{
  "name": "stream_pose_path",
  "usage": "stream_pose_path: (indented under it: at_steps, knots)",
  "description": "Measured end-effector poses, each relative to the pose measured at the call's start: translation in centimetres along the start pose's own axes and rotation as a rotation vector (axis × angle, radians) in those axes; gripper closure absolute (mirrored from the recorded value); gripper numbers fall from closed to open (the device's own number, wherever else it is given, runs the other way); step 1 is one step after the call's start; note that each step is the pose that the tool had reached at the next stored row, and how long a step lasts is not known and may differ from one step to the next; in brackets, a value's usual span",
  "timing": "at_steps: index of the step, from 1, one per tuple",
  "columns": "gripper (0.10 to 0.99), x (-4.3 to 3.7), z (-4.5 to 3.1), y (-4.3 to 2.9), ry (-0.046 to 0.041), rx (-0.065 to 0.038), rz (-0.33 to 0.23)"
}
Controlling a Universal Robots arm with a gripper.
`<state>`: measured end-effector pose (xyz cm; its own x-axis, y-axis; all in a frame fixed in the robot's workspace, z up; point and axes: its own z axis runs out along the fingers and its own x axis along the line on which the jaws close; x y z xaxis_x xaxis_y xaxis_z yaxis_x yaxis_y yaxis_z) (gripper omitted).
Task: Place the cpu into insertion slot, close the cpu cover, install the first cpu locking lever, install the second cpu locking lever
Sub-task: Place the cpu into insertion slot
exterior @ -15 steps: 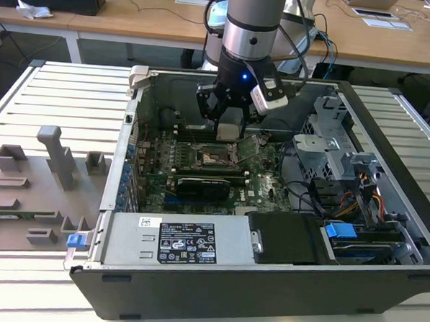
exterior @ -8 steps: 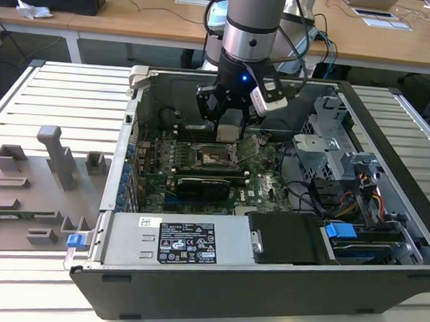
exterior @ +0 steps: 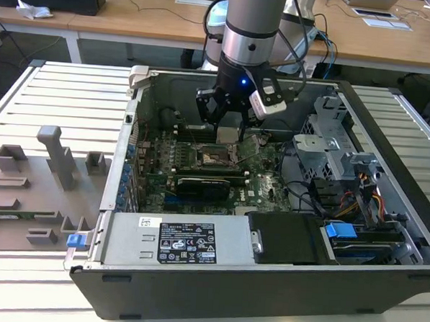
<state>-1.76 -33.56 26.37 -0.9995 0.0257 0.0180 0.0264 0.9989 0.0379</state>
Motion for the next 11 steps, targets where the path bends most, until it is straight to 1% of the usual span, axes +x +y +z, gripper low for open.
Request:
stream_pose_path:
  at_steps: [2,4,5,6,7,8,9,11]
  knots:
    - [0.541,0.0,0.13,-0.01,0.0,0.0,0.0]
    - [0.541,0.0,0.24,0.0,0.0,0.005,0.0]
    - [0.541,0.0,0.27,0.01,-0.0002,0.01,0.0]
    - [0.541,0.0,0.3,0.19,-0.0009,0.038,0.001]
    - [0.541,0.0,0.32,0.37,-0.0016,0.061,0.001]
    - [0.541,0.01,0.34,0.48,-0.002,0.073,0.001]
    - [0.541,0.01,0.37,0.57,-0.002,0.079,0.001]
    - [0.541,0.01,0.49,0.68,-0.0021,0.079,0.001]
